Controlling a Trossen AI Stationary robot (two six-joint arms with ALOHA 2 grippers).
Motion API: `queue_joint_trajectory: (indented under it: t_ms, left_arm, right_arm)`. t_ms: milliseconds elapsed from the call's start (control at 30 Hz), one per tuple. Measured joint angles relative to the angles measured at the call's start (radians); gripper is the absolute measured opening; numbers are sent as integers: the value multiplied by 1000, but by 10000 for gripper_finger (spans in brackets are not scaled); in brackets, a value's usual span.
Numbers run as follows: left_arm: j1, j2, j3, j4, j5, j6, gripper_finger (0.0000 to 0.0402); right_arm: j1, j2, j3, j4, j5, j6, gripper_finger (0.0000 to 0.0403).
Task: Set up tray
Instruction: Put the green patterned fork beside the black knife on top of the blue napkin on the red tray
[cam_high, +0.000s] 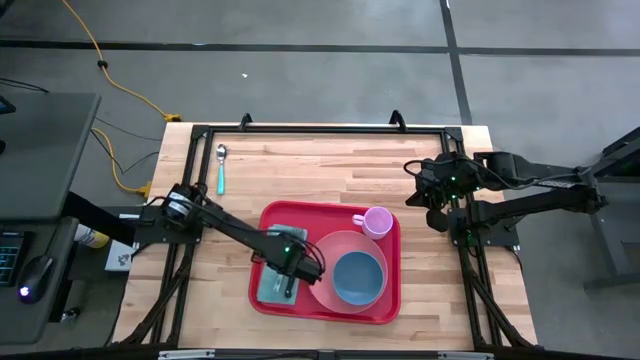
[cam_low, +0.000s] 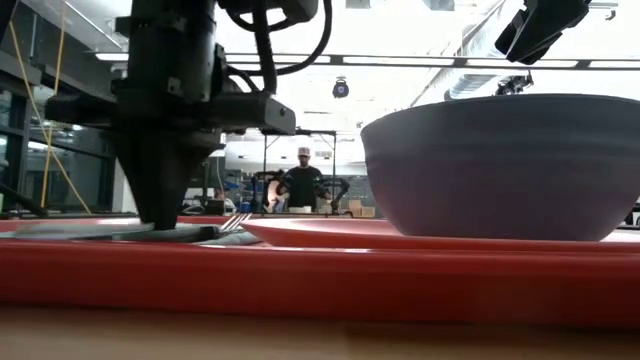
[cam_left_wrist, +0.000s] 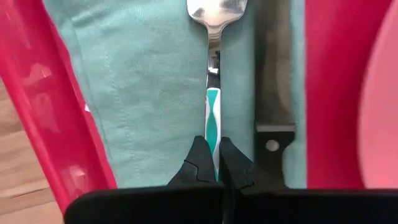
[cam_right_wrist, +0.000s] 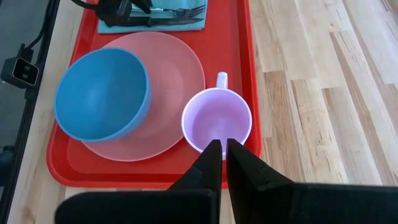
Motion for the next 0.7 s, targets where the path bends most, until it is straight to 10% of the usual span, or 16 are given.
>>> queue_joint_trajectory:
  t_ms: [700]
  left_arm:
    - [3,-33,60,-119,-22,-5,14]
  right_arm:
    - [0,0,0,-13,-26,3,0]
